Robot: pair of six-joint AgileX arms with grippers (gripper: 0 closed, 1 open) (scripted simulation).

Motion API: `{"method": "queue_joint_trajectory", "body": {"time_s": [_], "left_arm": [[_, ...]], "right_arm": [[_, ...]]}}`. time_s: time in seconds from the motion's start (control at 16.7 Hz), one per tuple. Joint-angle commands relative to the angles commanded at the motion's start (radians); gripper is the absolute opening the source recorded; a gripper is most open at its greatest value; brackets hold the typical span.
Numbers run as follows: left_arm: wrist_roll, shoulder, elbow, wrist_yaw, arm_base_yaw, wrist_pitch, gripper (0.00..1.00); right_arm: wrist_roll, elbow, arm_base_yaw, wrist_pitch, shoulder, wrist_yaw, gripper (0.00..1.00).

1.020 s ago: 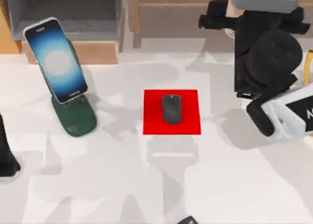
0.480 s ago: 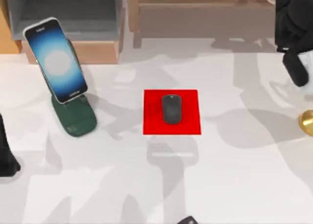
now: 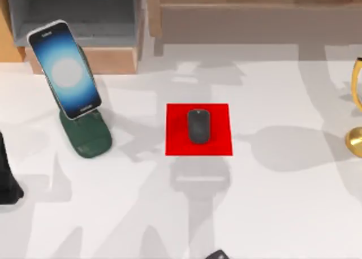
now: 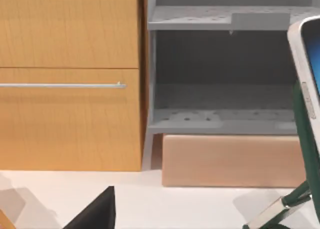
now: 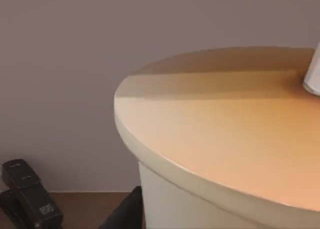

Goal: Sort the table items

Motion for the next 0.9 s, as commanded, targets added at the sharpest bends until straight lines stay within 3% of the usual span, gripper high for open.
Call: {"method": "queue_joint_trajectory", "body": {"time_s": [0.42, 0.9], "left_arm": [[0.0, 0.0, 0.0, 0.0, 0.0, 0.0, 1.0], [0.0, 0.0, 0.0, 0.0, 0.0, 0.0, 1.0]], "right_arm": [[0.063, 0.103, -0.062, -0.18, 0.009, -0.159, 0.0], [0.068, 0.106, -0.061, -0.187, 0.007, -0.166, 0.0]]}}
